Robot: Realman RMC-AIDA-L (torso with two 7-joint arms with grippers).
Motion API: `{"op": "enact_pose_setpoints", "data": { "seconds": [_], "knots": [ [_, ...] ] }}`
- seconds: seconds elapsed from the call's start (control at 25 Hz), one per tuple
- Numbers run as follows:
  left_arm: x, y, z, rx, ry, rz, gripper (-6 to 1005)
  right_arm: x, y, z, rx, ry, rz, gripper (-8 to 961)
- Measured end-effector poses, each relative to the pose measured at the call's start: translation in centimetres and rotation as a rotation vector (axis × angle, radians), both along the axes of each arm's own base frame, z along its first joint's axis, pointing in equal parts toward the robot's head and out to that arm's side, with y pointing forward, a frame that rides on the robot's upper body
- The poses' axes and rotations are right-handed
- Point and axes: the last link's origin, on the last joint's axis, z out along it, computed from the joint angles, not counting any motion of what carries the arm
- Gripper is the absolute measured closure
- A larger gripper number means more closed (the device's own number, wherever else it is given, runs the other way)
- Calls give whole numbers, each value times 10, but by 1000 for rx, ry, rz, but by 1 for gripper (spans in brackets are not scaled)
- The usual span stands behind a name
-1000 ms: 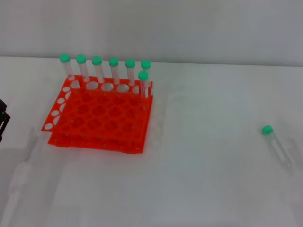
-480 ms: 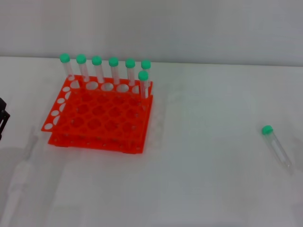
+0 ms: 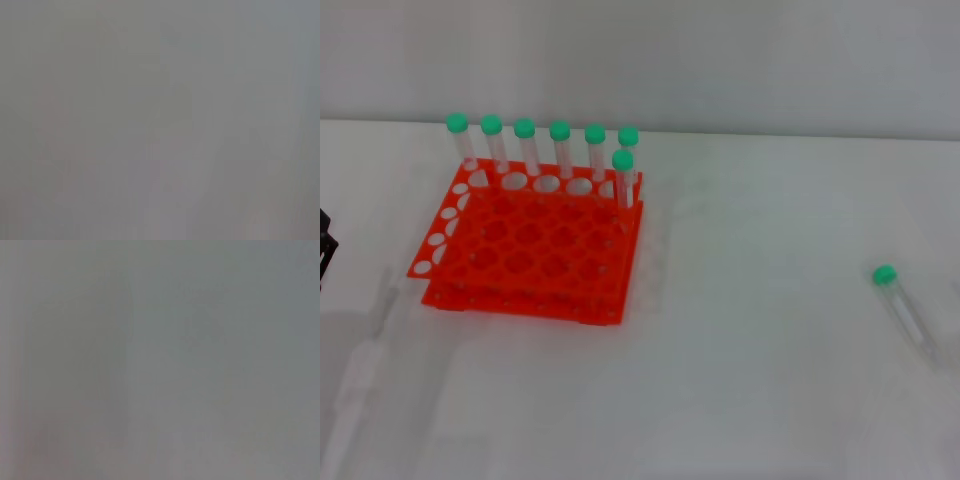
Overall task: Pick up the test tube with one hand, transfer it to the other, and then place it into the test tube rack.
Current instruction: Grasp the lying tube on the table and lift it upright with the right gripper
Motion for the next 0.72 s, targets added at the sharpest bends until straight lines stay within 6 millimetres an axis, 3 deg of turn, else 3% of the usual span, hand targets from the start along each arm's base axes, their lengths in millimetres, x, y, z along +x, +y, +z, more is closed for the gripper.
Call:
{"op": "enact_pose_setpoints", "data": {
  "seconds": [0.28, 0.56, 0.72],
  "knots": [
    [-1, -1, -1, -9, -11, 5, 156, -13, 16, 40, -290, -68, 1, 307],
    [0, 0, -1, -9, -12, -1, 156, -57, 32, 50, -580, -128, -21, 84],
    [0, 1, -1, -10, -22, -4, 157, -86, 41, 52, -685, -188, -71, 103]
  ]
}}
